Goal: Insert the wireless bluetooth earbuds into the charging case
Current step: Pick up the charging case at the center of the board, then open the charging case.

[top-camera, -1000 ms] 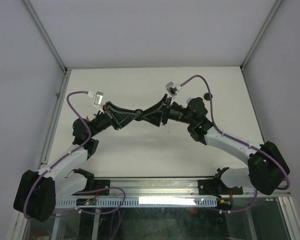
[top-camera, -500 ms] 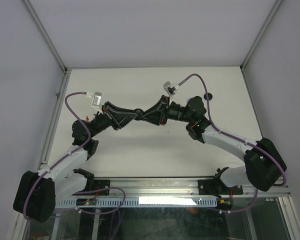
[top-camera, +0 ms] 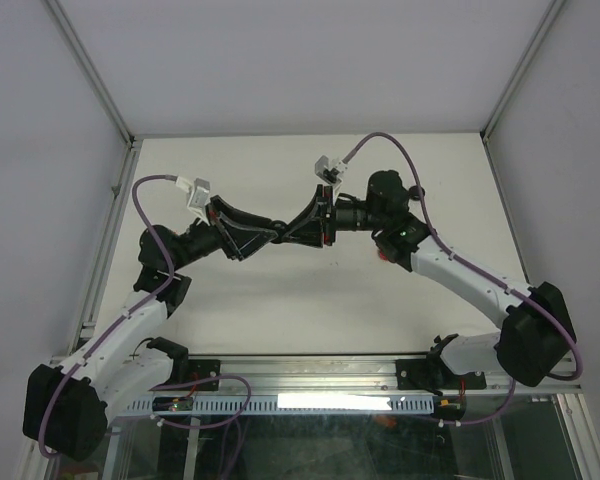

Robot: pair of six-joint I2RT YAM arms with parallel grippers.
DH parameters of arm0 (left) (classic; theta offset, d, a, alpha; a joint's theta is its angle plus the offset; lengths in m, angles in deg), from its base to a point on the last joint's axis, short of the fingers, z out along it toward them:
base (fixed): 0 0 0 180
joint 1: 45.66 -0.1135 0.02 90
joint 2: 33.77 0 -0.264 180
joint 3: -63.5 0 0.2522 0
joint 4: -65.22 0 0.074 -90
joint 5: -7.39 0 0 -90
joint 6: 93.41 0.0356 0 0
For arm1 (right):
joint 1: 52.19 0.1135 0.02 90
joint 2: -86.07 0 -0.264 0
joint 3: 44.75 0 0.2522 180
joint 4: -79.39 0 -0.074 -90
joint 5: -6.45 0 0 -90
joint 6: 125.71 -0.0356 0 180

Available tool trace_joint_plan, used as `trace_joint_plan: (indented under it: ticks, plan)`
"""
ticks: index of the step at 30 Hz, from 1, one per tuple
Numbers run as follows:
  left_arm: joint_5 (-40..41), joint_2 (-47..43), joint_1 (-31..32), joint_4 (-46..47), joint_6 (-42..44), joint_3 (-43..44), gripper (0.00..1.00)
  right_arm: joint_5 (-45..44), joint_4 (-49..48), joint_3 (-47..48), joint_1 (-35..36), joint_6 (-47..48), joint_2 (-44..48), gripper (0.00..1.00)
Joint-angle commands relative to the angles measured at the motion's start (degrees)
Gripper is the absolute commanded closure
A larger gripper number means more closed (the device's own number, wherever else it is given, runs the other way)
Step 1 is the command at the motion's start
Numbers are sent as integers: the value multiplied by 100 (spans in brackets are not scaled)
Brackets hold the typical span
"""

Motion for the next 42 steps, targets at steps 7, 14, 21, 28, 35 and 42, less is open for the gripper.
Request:
trace_joint_plan:
  ticks: [7,14,21,28,35,42]
  plan:
    - [-1396,-32,6,-2199,1806,1237,48,674,3037,1281,-140,2121,217,100]
    - [-1865,241,12,-2654,2272,1547,48,802,3386,1522,-140,2199,113,100]
    - [-2062,543,13,-2805,2404,1700,51,863,3421,1643,-140,2170,28,100]
    - [-2171,606,14,-2838,2398,1817,57,800,3569,1761,-97,2297,-147,100]
    - [-2320,617,22,-2849,2410,1859,62,781,3557,1770,-36,2325,-223,100]
    - [-2444,612,22,-2839,2452,1838,100,612,3854,1830,-2,2513,-229,88]
